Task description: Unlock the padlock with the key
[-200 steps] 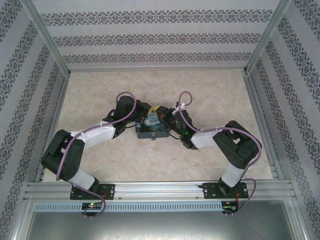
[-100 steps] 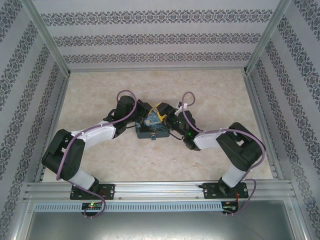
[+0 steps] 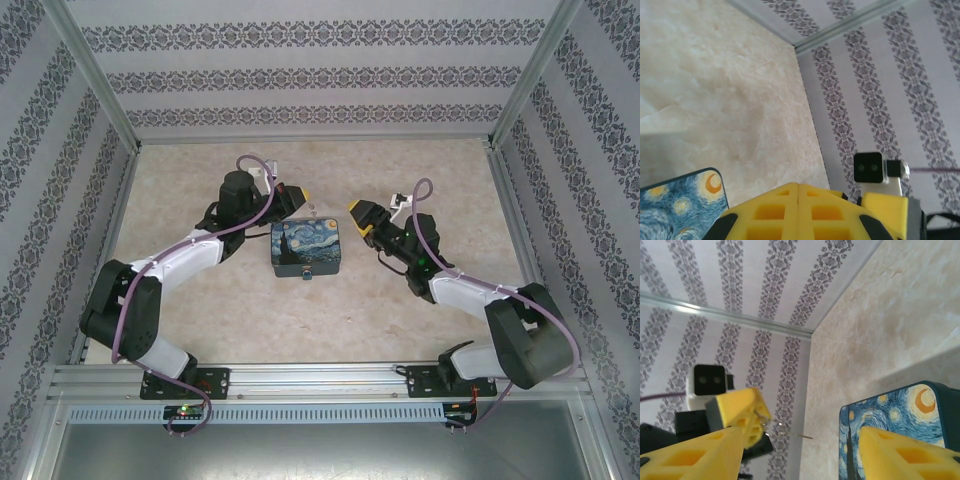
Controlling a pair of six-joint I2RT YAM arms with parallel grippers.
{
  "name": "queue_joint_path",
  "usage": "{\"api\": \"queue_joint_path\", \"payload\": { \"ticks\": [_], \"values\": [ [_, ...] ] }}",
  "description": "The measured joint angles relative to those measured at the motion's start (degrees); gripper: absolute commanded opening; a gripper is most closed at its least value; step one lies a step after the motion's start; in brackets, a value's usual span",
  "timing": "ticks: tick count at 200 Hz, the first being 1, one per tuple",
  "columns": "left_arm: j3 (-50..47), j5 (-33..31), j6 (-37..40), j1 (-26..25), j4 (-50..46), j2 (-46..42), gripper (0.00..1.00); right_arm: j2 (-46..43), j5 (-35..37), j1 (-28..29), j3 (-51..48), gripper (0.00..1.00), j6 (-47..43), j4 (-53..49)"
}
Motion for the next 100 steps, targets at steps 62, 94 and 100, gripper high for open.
{"api": "queue_joint_path", "payload": {
  "ticks": [62, 94, 100],
  "values": [
    [0.0, 6.19, 1.53, 1.2, 7.96, -0.13, 0.0, 2.43, -7.06, -0.11, 7.02, 0.51, -4.5, 1.4],
    [-0.28, 7.02, -1.64, 1.2, 14.69, 0.79, 0.0, 5.2, -7.02, 2.19, 9.42, 0.48, -4.74, 3.1],
    [-0.52, 7.1, -2.36, 1.2, 15.96, 1.09, 0.0, 5.66, -6.95, 2.73, 9.77, 0.48, -4.74, 3.39]
  ]
}}
